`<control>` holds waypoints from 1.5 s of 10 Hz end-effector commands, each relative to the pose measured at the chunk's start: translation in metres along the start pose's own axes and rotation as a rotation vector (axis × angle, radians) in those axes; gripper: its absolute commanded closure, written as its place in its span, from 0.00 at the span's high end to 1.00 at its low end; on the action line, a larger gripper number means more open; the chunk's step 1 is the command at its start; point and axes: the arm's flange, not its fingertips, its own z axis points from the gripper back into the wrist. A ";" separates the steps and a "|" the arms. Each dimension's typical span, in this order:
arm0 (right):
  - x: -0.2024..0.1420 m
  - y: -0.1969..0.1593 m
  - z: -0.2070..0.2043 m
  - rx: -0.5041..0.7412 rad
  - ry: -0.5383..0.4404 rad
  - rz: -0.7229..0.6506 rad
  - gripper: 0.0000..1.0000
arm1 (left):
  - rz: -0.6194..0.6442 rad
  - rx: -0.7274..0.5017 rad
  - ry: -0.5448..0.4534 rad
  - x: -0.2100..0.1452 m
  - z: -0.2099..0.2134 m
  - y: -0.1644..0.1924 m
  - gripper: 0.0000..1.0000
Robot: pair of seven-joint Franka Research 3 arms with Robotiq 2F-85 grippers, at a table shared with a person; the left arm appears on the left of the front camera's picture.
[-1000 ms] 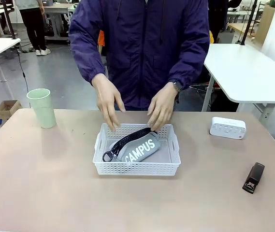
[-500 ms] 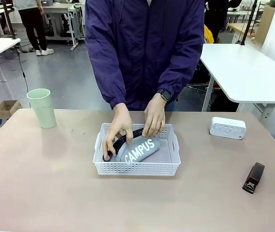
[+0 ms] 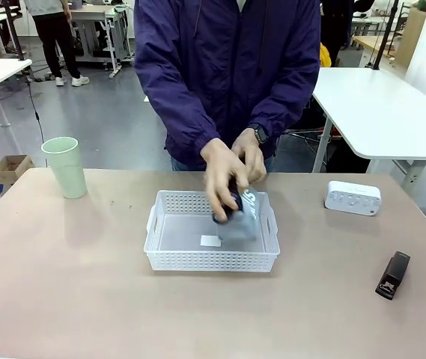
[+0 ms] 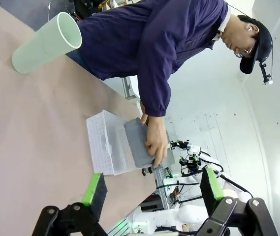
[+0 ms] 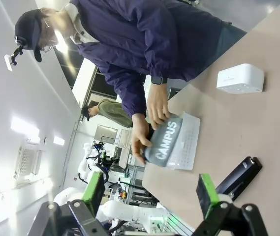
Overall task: Efficiently arrange items inside the basket to fit them all.
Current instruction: Pick up the Digital clock and place it inside the Organizing basket.
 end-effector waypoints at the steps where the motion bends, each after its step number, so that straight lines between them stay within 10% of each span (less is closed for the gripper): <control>1: 0.004 0.001 0.002 0.016 -0.017 0.030 1.00 | -0.024 -0.020 -0.009 0.003 -0.003 0.000 1.00; 9: -0.001 0.013 -0.011 -0.042 0.059 0.072 1.00 | -0.024 -0.020 -0.009 0.003 -0.003 0.000 1.00; 15: 0.022 0.107 -0.168 -0.767 0.184 0.222 1.00 | -0.024 -0.020 -0.009 0.003 -0.003 0.000 1.00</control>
